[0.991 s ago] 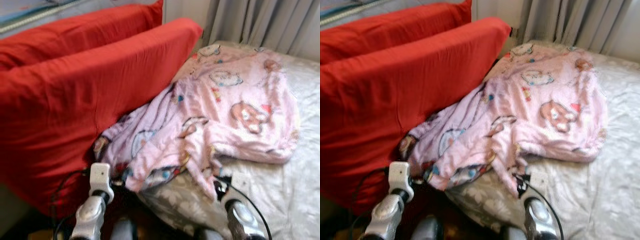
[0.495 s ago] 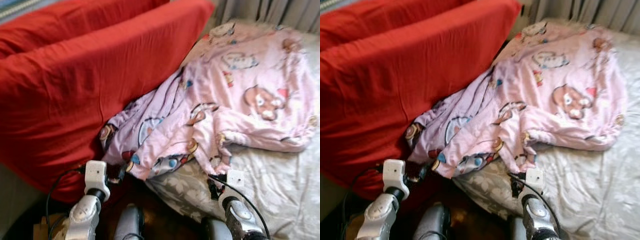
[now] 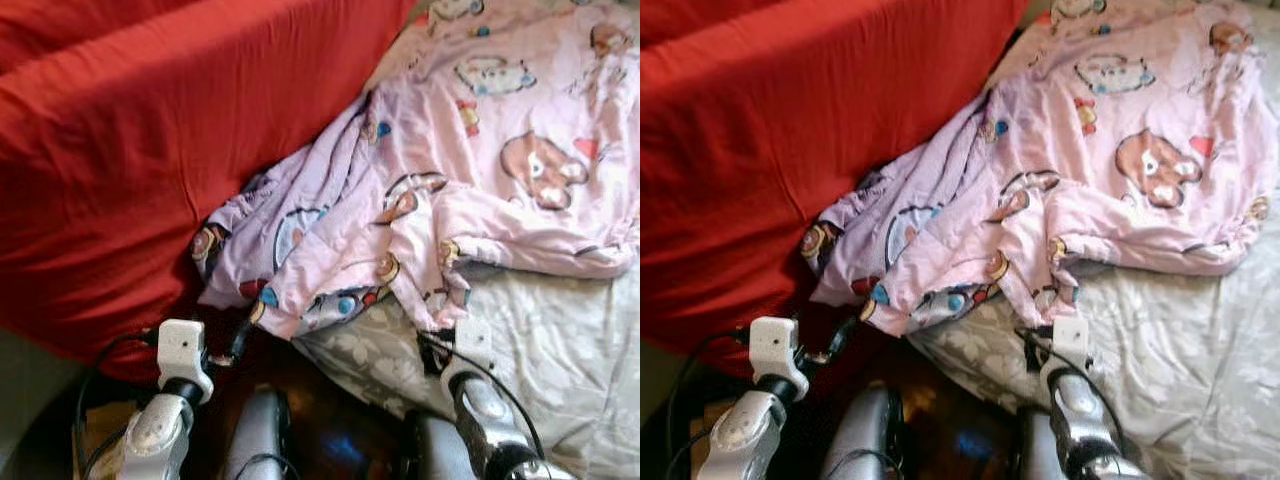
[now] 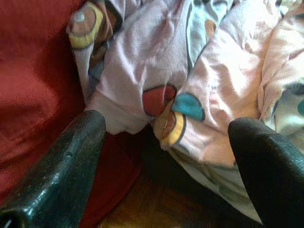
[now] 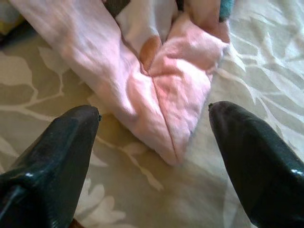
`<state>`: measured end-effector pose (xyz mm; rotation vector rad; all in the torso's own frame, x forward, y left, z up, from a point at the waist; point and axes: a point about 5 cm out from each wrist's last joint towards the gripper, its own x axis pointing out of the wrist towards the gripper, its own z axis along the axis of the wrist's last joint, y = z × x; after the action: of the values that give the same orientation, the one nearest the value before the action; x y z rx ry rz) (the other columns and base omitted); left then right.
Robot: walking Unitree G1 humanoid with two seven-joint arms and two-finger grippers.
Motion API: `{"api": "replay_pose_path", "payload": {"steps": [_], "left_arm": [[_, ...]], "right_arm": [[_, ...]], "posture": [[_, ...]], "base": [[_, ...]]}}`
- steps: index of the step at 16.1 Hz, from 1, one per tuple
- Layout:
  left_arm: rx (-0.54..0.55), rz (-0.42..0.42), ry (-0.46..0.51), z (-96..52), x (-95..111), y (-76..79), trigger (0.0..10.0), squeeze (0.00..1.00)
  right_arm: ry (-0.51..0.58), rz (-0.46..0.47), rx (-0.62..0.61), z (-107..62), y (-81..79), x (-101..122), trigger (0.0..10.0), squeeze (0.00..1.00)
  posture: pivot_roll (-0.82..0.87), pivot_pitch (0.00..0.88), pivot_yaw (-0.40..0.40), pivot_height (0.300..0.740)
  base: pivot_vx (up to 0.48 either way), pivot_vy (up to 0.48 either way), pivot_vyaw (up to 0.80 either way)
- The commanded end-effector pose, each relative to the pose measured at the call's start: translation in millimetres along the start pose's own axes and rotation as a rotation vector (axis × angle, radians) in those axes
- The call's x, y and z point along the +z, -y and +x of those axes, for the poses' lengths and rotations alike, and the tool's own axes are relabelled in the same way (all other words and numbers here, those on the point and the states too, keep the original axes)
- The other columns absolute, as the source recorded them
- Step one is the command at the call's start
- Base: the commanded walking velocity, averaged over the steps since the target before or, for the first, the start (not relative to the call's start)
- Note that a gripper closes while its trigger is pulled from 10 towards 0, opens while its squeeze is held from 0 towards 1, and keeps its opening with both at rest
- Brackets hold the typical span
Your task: Clean up the room
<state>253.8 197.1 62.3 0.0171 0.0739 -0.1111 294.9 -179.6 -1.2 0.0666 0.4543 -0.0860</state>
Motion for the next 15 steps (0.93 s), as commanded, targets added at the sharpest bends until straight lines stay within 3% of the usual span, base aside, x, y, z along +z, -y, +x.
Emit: {"api": "replay_pose_path", "payload": {"steps": [1, 3, 4, 5, 6, 7, 8, 13, 14, 15], "left_arm": [[0.006, -0.007, -0.041, -9.0, -5, -0.7, 10.0, 0.00], [0.007, -0.009, -0.045, -14.3, -1, -0.2, 10.0, 0.00], [0.010, -0.009, -0.047, -15.6, 1, -1.2, 10.0, 0.00], [0.011, -0.008, -0.048, -18.5, 4, -2.2, 10.0, 0.00], [0.012, -0.007, -0.049, -20.1, 4, -2.5, 10.0, 0.00], [0.014, -0.005, -0.052, -22.6, 5, -3.1, 10.0, 0.00], [0.016, -0.005, -0.058, -24.6, 6, -3.3, 10.0, 0.00], [0.020, -0.005, -0.075, -30.6, 10, -1.6, 10.0, 0.00], [0.022, -0.007, -0.079, -31.5, 11, -1.6, 10.0, 0.00], [0.025, -0.006, -0.081, -31.9, 11, -2.4, 10.0, 0.00]], "right_arm": [[-0.024, 0.000, 0.000, -1.8, 0.2, -6, 10.0, 0.00], [-0.025, -0.021, 0.011, 0.0, -1.5, -3, 10.0, 0.00], [-0.026, -0.027, 0.008, 0.3, -1.1, -2, 3.0, 0.00], [-0.036, -0.045, -0.010, 0.4, 1.7, -2, 0.0, 0.00], [-0.038, -0.046, -0.016, 0.5, 2.7, -2, 0.0, 0.00], [-0.045, -0.048, -0.018, 0.4, 3.2, -3, 7.3, 0.00], [-0.052, -0.055, -0.017, 0.4, 3.3, -4, 10.0, 0.00], [-0.065, -0.075, -0.032, 1.1, 5.3, -3, 10.0, 0.00], [-0.058, -0.070, -0.028, 1.5, 4.8, -1, 8.8, 0.00], [-0.037, -0.045, -0.007, 2.0, 2.5, 1, 0.0, 0.00]], "posture": [[0.21, 0.337, 0.061, 0.627], [0.21, 0.347, 0.060, 0.627], [0.22, 0.352, 0.061, 0.627], [0.23, 0.359, 0.062, 0.627], [0.23, 0.362, 0.063, 0.627], [0.23, 0.368, 0.064, 0.627], [0.23, 0.371, 0.065, 0.627], [0.24, 0.385, 0.066, 0.627], [0.24, 0.385, 0.065, 0.627], [0.24, 0.386, 0.062, 0.627]], "base": [[0.000, 0.000, 0.00], [0.000, 0.000, 0.00], [0.000, 0.000, 0.00], [0.000, 0.000, 0.00], [0.000, 0.000, 0.00], [0.000, 0.000, 0.00], [0.000, 0.000, 0.00], [0.000, 0.000, 0.00], [0.000, 0.000, 0.00], [0.000, 0.000, 0.00]]}}
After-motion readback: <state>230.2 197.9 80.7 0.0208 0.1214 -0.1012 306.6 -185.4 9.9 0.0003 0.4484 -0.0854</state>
